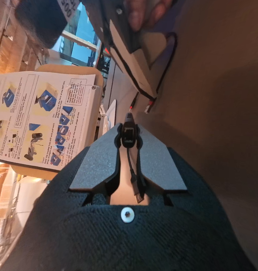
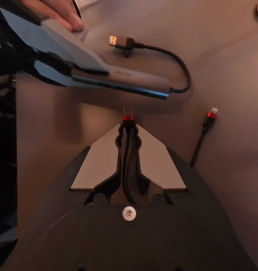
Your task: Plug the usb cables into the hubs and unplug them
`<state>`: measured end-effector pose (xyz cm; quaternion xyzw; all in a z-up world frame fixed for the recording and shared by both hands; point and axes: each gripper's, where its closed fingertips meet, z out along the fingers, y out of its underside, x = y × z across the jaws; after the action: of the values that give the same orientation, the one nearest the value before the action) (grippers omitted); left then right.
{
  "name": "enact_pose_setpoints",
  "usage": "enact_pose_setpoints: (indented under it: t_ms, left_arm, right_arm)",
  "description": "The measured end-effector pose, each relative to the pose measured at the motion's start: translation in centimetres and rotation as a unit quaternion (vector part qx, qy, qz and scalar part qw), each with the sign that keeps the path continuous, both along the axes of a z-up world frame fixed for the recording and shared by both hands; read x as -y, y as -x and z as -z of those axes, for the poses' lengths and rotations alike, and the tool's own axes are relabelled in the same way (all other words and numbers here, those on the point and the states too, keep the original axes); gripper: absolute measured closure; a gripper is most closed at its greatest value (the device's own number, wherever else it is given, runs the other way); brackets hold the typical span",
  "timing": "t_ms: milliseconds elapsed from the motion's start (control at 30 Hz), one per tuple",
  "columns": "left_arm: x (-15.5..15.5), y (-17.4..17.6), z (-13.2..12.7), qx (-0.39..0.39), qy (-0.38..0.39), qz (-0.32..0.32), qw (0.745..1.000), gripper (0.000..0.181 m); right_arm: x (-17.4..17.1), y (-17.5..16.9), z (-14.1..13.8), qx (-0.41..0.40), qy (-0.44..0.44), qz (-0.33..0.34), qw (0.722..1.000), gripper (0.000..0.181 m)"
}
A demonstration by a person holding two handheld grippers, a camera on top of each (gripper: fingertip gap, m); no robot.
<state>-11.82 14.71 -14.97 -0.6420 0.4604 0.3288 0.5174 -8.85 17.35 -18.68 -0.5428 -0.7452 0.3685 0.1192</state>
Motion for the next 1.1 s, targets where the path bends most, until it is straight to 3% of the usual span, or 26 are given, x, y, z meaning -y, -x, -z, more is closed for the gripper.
enact_pose_setpoints:
  t_ms: [433, 1100]
  left_arm:
    - [-1.1, 1.4, 0.6, -0.147, -0.017, -0.072, 0.986, 0.167]
    - [-1.0, 0.3, 0.8, -0.199, -0.028, -0.050, 0.978, 0.167]
  right_arm:
    - [0.9, 1.3, -2.4, -0.030, -0.045, 0.046, 0.997, 0.170]
    - [1.1, 0.8, -1.9, -0.011, -0.078, 0.034, 0.996, 0.170]
